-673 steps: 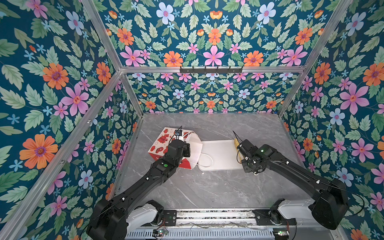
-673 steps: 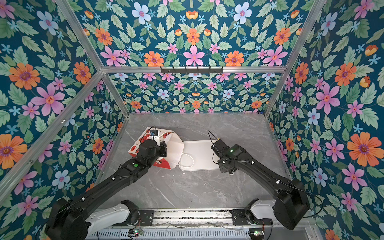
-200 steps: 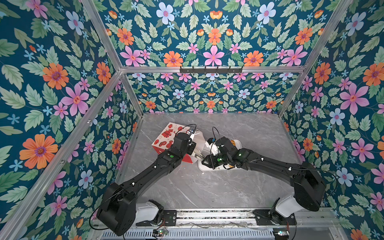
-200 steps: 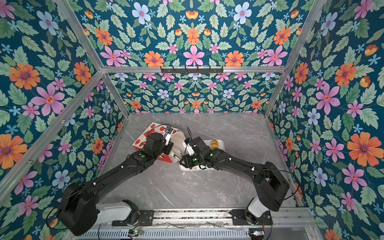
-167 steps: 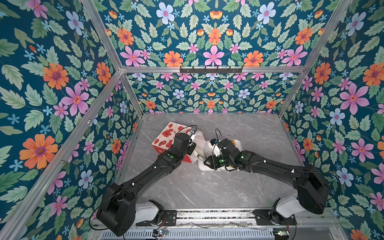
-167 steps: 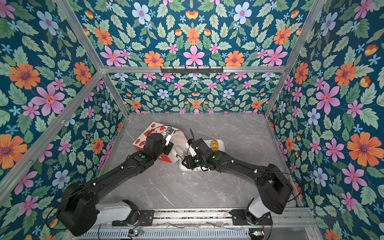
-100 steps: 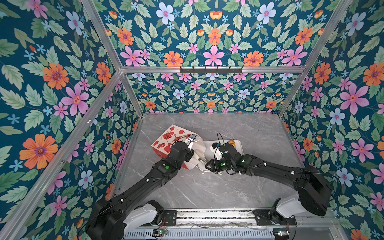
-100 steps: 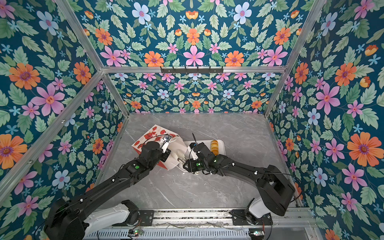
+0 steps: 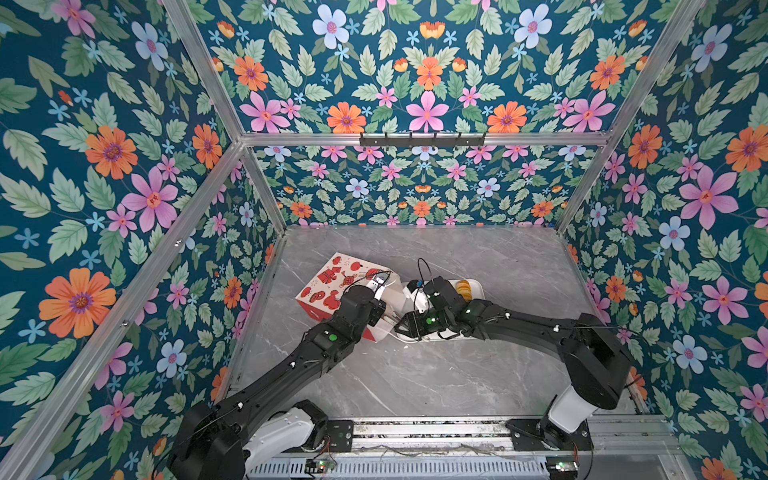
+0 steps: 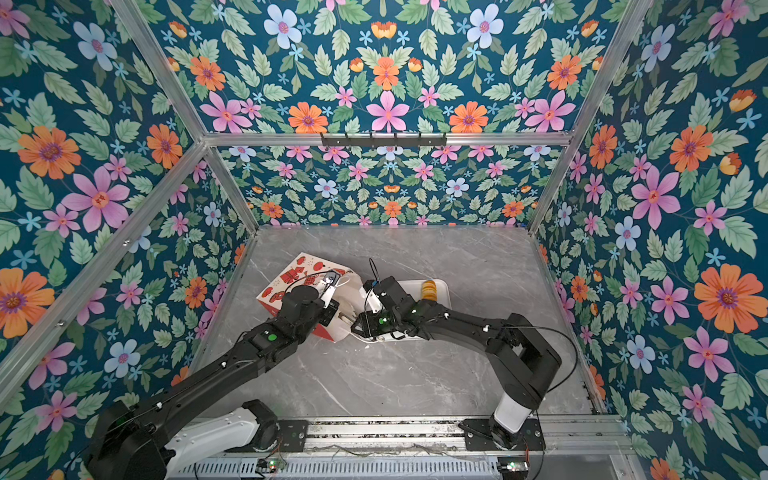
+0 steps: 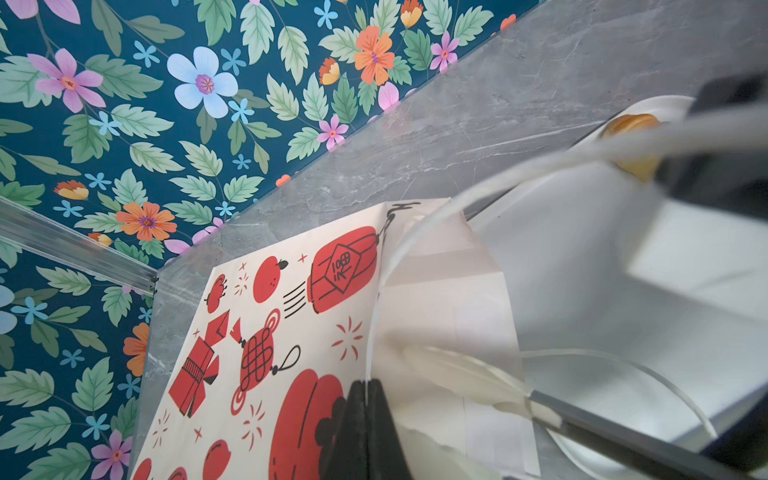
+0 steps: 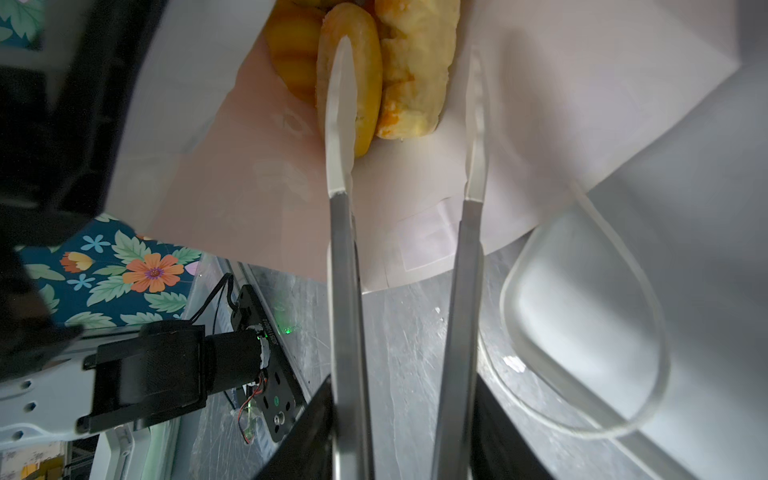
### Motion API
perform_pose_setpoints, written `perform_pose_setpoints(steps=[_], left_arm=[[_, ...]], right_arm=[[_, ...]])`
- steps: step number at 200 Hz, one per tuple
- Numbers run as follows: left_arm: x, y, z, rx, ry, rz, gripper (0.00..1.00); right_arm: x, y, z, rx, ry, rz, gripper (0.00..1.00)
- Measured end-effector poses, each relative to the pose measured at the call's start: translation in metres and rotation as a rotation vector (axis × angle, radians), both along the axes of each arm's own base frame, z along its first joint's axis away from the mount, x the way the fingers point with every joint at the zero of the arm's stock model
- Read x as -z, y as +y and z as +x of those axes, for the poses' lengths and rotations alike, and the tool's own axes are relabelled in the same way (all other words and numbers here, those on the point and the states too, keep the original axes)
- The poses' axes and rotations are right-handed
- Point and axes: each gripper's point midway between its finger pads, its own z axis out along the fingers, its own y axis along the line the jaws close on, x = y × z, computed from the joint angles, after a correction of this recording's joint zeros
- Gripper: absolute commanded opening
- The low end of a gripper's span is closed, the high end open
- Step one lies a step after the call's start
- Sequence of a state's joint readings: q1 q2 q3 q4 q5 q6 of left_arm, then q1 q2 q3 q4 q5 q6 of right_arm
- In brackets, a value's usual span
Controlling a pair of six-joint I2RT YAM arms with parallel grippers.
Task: Take the fake bread out of the paper bag
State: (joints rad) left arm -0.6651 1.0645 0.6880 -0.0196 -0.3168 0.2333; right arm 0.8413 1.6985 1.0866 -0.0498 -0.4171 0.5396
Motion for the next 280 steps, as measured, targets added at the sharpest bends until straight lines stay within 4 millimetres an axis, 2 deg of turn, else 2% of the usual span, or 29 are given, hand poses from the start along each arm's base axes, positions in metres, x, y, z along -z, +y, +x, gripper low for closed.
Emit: perform_pose_setpoints(steps=[25,57,128,190,242,280], left_arm=[[-0.001,-0.001,0.001,0.001,-0.003,-0.007,0.0],[-0.002,-0.003,-0.001,0.005,-0.005,-0.013,0.0],[-0.004,-0.007,-0.003,0.017,-0.012,-0.035,0.0],[-0.002,-0.008,-0.004,0.02,-0.013,-0.041,0.0],[-0.004,-0.007,-0.004,0.02,-0.024,-0.049,0.0],[-0.005,-0.006,-0.005,0.017,-0.029,-0.051,0.0]], right_arm=[[0.011,0.006,0.002,-0.014,0.027,-0.013,0.47],[0.017,0.011,0.008,-0.018,0.034,-0.017,0.47],[0.03,0.028,0.008,-0.066,0.096,0.015,0.46],[0.026,0.023,0.01,-0.062,0.136,0.046,0.45],[0.017,0.003,0.007,-0.052,0.158,0.069,0.45],[0.012,0.005,0.003,-0.077,0.164,0.082,0.45]])
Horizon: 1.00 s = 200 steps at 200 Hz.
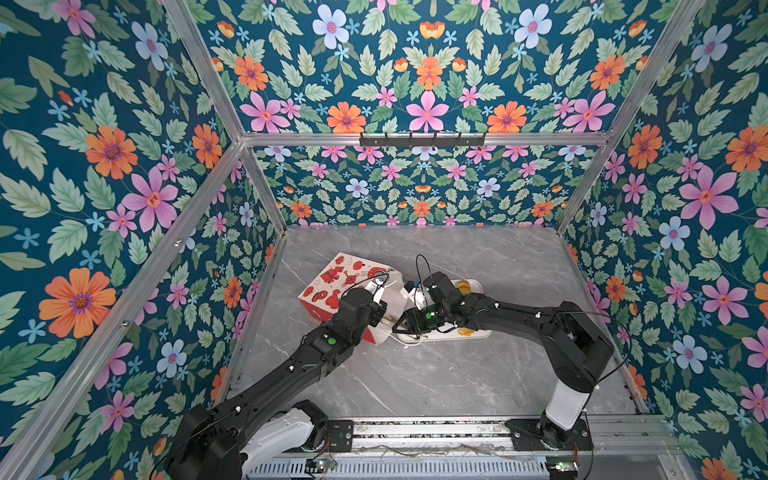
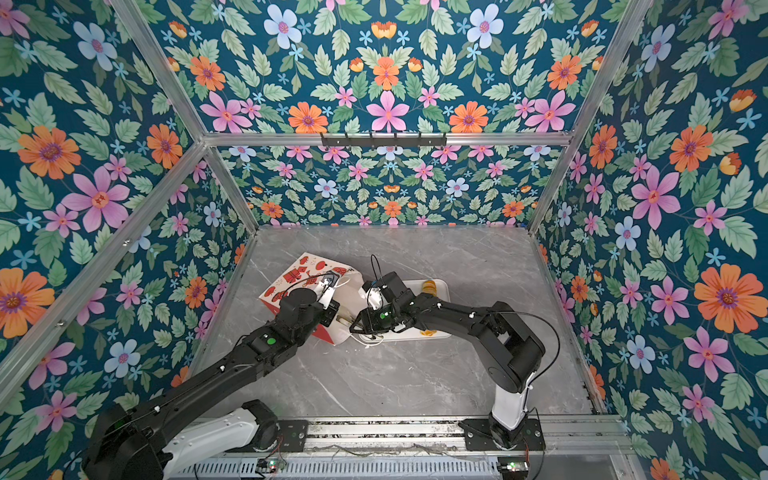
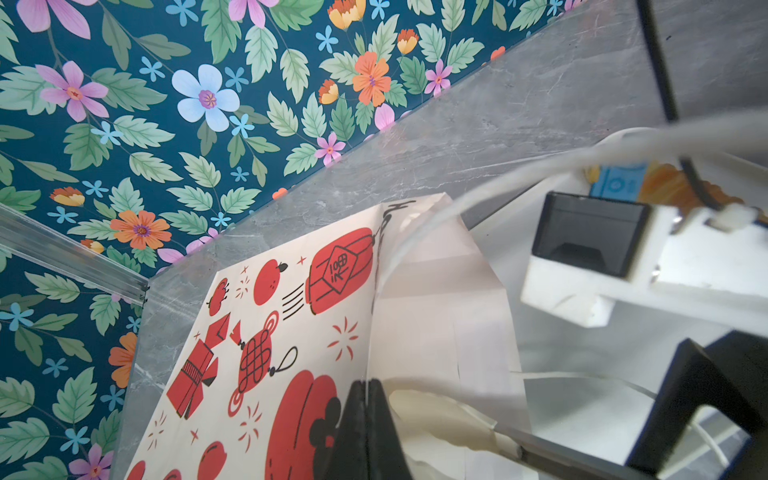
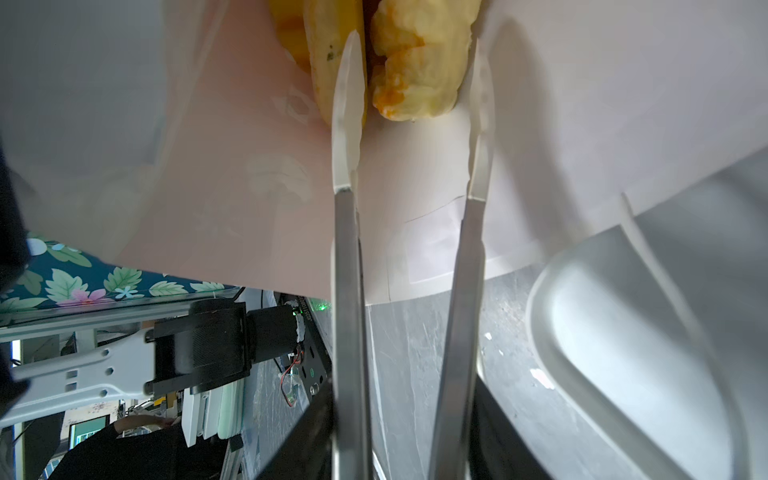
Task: Take the fake bread out of the paper bag
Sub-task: 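Pull the pinched bread out of the bag with the right gripper's tongs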
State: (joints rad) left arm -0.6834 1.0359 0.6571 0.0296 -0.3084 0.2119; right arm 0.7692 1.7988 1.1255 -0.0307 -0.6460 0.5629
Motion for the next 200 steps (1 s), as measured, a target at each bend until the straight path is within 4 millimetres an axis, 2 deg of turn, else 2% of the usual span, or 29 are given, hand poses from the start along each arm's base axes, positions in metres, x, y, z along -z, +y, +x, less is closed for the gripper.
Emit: perform_pose_setpoints(steps=[69,105,200], left_arm=[[-0.005,0.001,-0.001,-0.002,-0.013,-0.009,0.0],[-0.004,0.001,-0.003,0.002,-0.012,-0.011,0.0],[-0.006,0.001,-0.005,0.011,-0.015,-0.022,0.0]], right_arm=[[0.011,0.013,0.005,-0.03,0.044,-0.001,0.45],[0.014,0.01,0.004,-0.028,0.063,0.004,0.43],[0.018,0.012,0.006,-0.026,0.094,0.017,0.32]])
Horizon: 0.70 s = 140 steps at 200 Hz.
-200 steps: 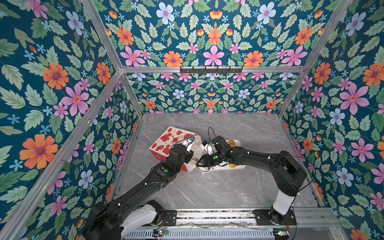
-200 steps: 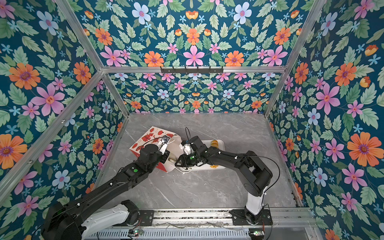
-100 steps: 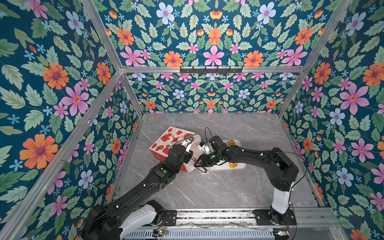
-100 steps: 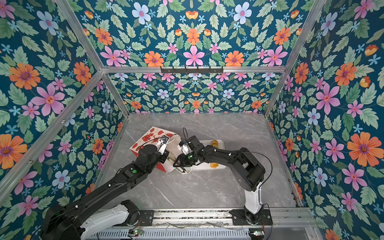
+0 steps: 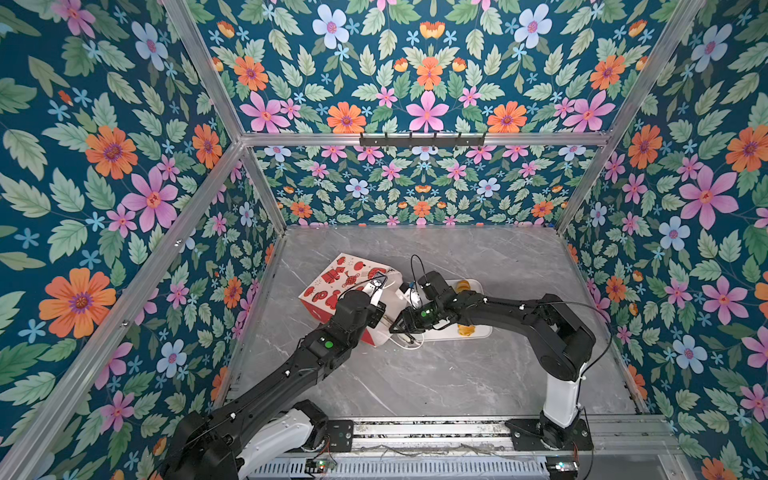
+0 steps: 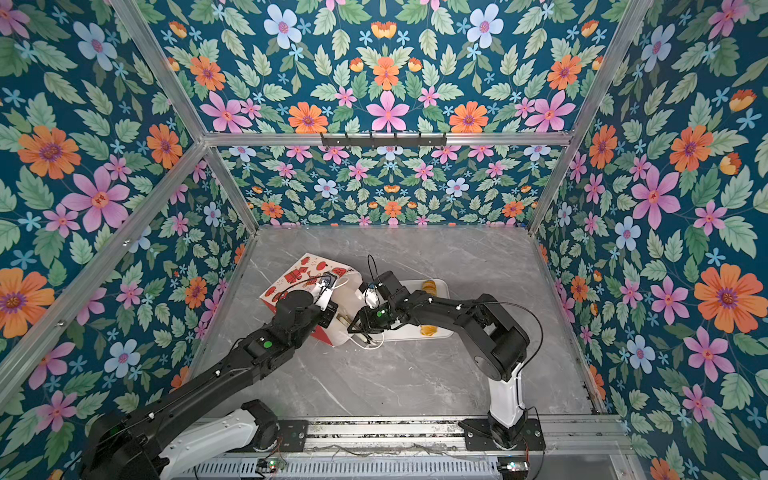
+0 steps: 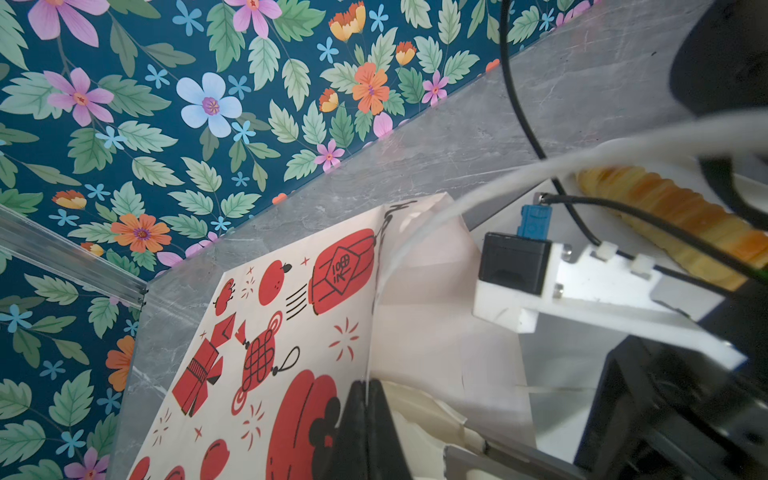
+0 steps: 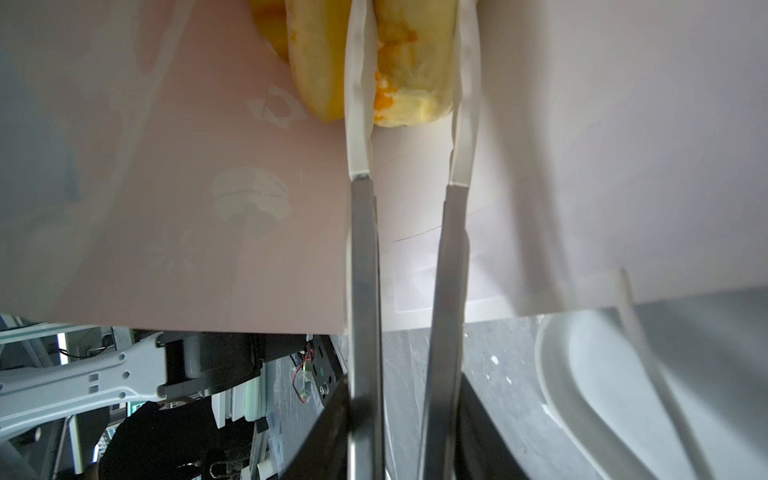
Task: Take the fake bread out of the paper bag
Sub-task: 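Pull the pinched bread out of the bag with the right gripper's tongs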
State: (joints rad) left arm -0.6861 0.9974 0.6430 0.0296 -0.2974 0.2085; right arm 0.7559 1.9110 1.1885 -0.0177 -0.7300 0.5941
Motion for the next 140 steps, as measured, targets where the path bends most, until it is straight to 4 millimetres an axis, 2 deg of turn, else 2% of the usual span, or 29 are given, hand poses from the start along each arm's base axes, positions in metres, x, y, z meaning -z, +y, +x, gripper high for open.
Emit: perform_pose_setpoints(steps=[34,66,140], left_arm=[[-0.001,0.001,-0.001,-0.001,-0.003,-0.002,0.0],[-0.002,0.002,-0.004,0.002,-0.01,-0.009,0.0],[-0.003,0.0,0.001,-0.006,-0.024,-0.017,0.0]], right_arm=[[0.002,0.0,0.0,0.002,0.004,0.0,0.25],[0.0,-0.009,0.001,0.021,0.006,0.003,0.22],[-0.033,-0.038,-0.001,0.077,-0.058,-0.01,0.22]])
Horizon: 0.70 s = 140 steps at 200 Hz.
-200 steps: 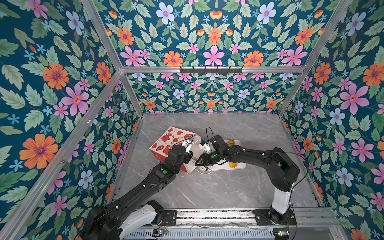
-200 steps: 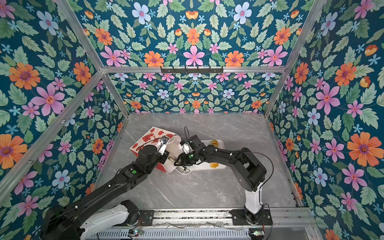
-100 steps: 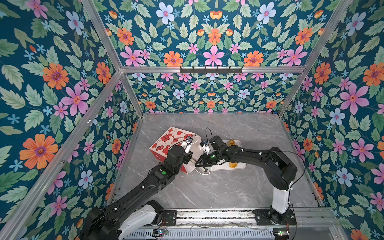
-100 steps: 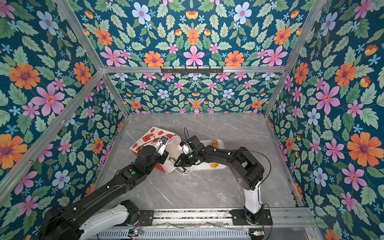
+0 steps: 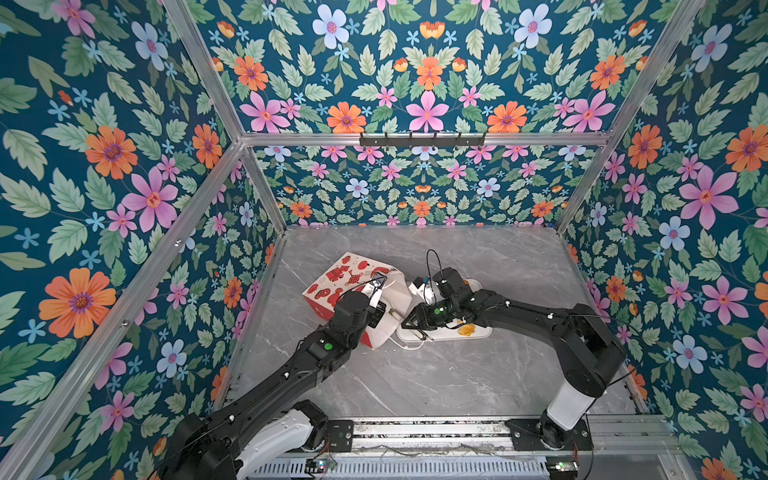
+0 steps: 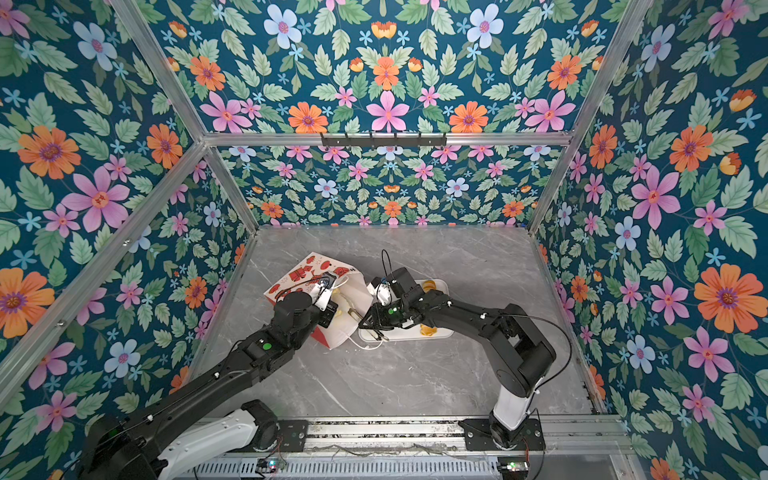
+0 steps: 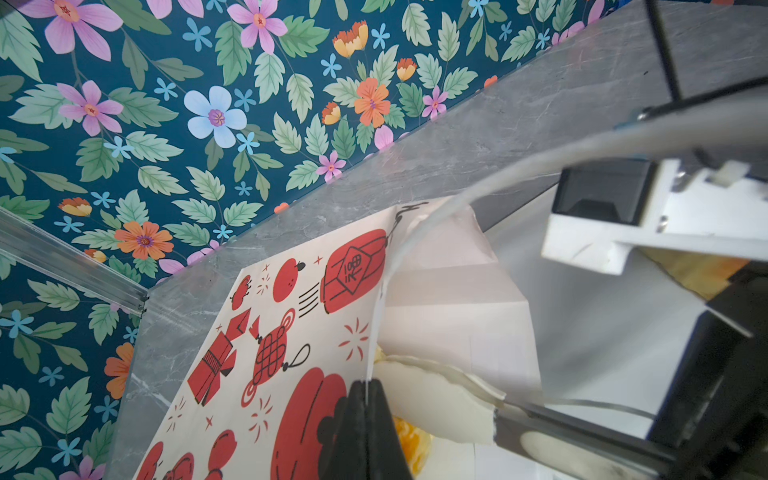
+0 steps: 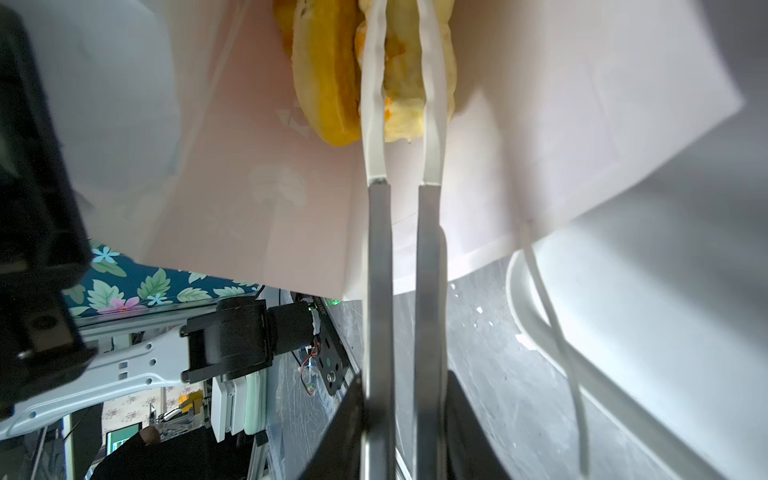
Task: Take the fake bread out of the paper bag
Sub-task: 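Pull the pinched bread out of the bag with the right gripper's tongs, then lay the bread on the white tray and open the tongs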
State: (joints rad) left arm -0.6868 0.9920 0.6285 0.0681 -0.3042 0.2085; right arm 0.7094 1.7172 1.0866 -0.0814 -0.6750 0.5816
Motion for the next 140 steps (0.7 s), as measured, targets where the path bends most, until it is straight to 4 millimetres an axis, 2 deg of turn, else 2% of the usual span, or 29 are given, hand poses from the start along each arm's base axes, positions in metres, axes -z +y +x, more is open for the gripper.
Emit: perform_pose_setpoints(steps=[52,75,107,140], left_arm=[[0.002,0.0,0.004,-0.014,-0.002,0.005,0.0],[0.0,0.001,0.006,-0.03,-0.016,0.001,0.0],[-0.002,0.001,0.01,-0.048,-0.027,-0.018,0.0],[-0.001,0.003,0.014,-0.074,-0.033,-0.019,0.0]], right_arm=[[-0.003,-0.02,-0.002,0.034,-0.035,-0.079,0.22],[-0.015,-0.028,-0.005,0.042,-0.071,-0.089,0.22],[-0.02,-0.04,-0.013,0.053,-0.08,-0.116,0.22],[-0.033,-0.053,-0.024,0.06,-0.107,-0.124,0.22]])
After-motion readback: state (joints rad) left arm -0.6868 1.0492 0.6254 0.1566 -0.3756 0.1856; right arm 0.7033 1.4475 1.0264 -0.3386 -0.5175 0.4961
